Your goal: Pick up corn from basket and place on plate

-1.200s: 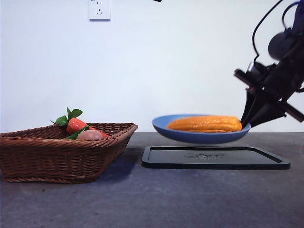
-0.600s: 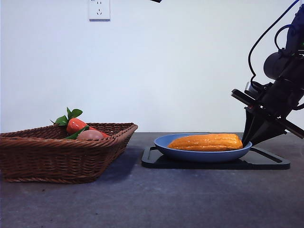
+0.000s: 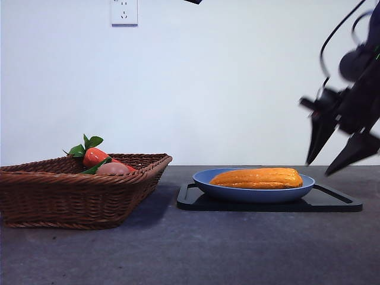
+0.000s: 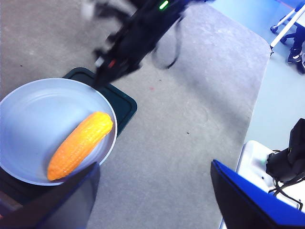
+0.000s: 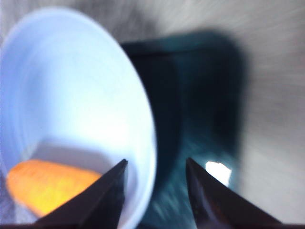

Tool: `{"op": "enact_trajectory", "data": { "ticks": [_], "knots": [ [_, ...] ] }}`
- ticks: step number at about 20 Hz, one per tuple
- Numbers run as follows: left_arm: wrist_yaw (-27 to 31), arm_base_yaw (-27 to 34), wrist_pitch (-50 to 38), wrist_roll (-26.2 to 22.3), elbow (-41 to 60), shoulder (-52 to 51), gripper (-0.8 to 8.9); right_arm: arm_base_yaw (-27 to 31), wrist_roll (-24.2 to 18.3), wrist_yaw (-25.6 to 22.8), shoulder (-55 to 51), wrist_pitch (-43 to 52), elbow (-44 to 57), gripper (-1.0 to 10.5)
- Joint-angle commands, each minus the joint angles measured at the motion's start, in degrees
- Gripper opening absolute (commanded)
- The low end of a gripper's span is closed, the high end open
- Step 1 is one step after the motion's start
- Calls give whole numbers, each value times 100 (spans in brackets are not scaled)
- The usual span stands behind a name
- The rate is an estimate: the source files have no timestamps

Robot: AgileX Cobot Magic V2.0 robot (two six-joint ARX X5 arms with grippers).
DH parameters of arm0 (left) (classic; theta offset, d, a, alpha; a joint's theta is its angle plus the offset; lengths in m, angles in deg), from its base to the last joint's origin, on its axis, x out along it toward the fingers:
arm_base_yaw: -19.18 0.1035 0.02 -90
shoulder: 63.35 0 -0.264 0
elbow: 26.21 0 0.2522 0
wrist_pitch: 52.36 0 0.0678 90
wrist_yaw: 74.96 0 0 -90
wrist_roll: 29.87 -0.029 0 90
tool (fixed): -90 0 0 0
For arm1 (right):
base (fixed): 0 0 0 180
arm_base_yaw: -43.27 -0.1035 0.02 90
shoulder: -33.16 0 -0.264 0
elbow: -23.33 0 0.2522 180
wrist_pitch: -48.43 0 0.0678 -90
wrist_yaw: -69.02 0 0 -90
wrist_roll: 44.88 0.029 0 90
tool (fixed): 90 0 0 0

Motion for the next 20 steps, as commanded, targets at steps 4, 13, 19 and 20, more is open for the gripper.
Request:
{"op": "enact_trajectory", "data": {
  "ticks": [4, 13, 19, 20],
  "knots": [
    [-4, -28, -24, -15, -136, 9, 378, 144, -894, 20, -1215, -1217, -136, 203],
    [-2, -28, 210, -31, -136, 9, 320, -1246, -1263, 254, -3405, -2505, -20, 166],
    [-2, -28, 291, -33, -136, 9, 41, -2017, -1239, -192, -4258, -2310, 1060, 1],
    [-2, -28, 308, -31, -136, 9, -1, -2046, -1198, -195, -4341, -2205, 1263, 1]
  ]
}}
